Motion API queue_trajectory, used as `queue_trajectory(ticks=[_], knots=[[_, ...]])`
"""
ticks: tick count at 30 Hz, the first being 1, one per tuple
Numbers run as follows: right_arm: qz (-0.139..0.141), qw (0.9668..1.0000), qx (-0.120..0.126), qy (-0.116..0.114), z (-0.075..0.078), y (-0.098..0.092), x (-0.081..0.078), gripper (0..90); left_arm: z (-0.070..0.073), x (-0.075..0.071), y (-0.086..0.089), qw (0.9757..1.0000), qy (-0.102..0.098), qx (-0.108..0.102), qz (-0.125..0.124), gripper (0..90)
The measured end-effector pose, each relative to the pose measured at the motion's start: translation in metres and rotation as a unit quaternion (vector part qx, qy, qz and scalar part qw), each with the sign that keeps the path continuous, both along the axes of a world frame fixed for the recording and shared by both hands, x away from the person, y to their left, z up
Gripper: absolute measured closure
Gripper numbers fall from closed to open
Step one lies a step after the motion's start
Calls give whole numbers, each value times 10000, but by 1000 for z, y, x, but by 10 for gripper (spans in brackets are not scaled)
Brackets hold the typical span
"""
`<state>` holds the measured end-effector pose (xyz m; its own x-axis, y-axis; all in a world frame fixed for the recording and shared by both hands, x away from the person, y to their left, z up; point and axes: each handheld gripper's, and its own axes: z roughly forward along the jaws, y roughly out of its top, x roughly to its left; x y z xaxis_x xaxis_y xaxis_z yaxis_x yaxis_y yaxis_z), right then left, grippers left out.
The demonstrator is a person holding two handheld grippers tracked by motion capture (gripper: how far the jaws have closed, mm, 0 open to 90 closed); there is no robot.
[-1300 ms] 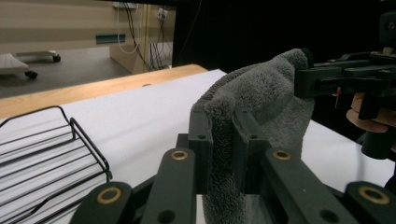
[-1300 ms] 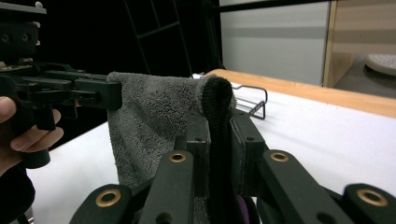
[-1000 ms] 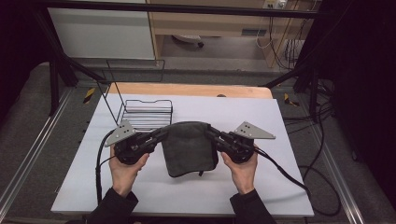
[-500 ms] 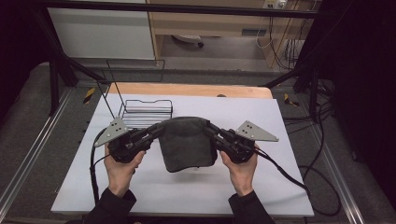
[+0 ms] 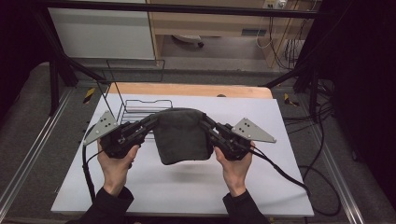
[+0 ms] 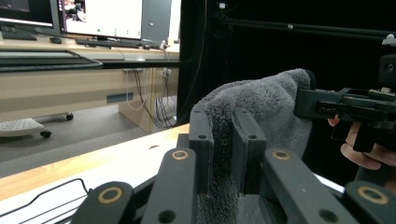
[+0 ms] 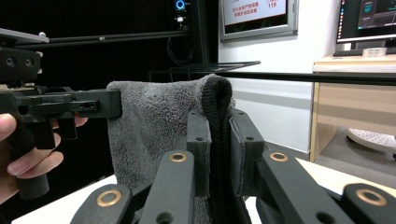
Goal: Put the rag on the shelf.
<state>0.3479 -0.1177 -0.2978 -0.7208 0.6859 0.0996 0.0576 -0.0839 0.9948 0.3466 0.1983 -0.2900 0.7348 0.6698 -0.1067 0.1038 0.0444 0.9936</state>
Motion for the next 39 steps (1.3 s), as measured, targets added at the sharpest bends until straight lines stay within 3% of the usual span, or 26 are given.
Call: queue_trajectory(ticks=[11, 19, 32, 39], knots=[[-75, 9997, 93, -225, 16, 18, 5, 807, 11, 5, 12, 9994, -186, -252, 166, 799], [-116, 9991, 123, -392, 31, 36, 12, 807, 27, 10, 27, 9978, -385, -396, 371, 799], [-125, 9984, 84, -545, 51, 63, 24, 807, 47, 20, 49, 9954, -473, -550, 627, 798], [-118, 9977, 118, -651, 70, 83, 37, 807, 63, 26, 64, 9936, -567, -599, 765, 799]])
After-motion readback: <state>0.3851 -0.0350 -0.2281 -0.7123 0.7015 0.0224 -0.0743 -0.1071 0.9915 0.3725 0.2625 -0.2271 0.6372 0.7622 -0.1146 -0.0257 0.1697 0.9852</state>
